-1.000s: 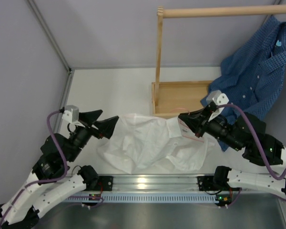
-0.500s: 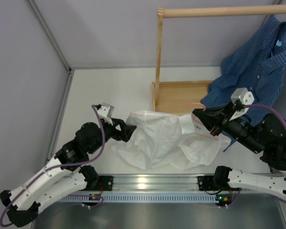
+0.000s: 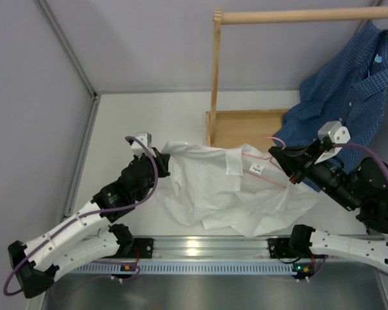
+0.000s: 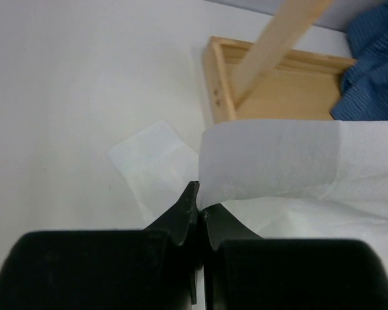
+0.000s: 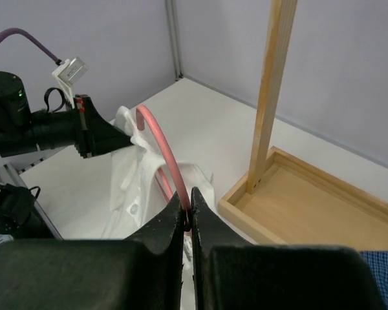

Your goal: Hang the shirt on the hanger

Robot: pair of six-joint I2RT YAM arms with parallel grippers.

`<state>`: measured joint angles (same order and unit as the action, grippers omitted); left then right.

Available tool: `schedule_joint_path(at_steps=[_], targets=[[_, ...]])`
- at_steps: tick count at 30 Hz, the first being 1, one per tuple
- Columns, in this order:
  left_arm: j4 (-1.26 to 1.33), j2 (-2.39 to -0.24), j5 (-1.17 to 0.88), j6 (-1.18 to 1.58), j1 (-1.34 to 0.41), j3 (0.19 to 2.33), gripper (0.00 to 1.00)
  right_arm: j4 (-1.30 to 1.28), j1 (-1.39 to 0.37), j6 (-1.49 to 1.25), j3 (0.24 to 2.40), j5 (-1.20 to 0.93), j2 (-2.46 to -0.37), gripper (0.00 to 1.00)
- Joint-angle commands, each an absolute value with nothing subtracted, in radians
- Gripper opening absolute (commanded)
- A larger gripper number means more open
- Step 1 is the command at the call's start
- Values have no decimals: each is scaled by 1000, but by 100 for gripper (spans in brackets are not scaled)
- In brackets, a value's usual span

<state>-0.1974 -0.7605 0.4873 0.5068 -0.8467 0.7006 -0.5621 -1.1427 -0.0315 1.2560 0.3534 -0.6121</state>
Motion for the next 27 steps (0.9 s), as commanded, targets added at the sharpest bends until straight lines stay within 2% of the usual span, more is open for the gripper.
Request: schedule_joint_path(at_steps=[1, 6, 15, 17, 19, 21, 22, 24, 25, 26, 27], targets=[[-322, -768, 835, 623, -819, 739, 0, -528, -1146, -9, 1246, 452, -569, 0], [-289, -793, 740, 634, -816, 736, 0, -520, -1146, -9, 1235, 457, -564, 0], [-126, -684, 383, 482, -818, 742, 0, -494, -1146, -8, 1267, 434, -647, 0], [-121, -651, 345, 436, -818, 756, 4, -486, -1146, 6, 1278, 439, -658, 0], [-152, -623, 370, 425, -818, 759, 13, -479, -1146, 23, 1284, 449, -658, 0], [-213, -614, 452, 426, -818, 788, 30, -477, -1146, 21, 1289, 466, -653, 0], [-250, -615, 481, 428, -818, 802, 45, -477, -1147, 20, 1290, 469, -644, 0], [-348, -618, 531, 429, -818, 831, 57, -477, -1146, 17, 1285, 480, -635, 0], [-373, -618, 566, 430, -818, 856, 46, -477, -1147, 15, 1281, 486, -629, 0], [-400, -612, 572, 420, -818, 865, 27, -477, -1146, 14, 1276, 492, -621, 0], [-408, -611, 583, 417, -818, 871, 12, -479, -1146, 14, 1272, 497, -615, 0]])
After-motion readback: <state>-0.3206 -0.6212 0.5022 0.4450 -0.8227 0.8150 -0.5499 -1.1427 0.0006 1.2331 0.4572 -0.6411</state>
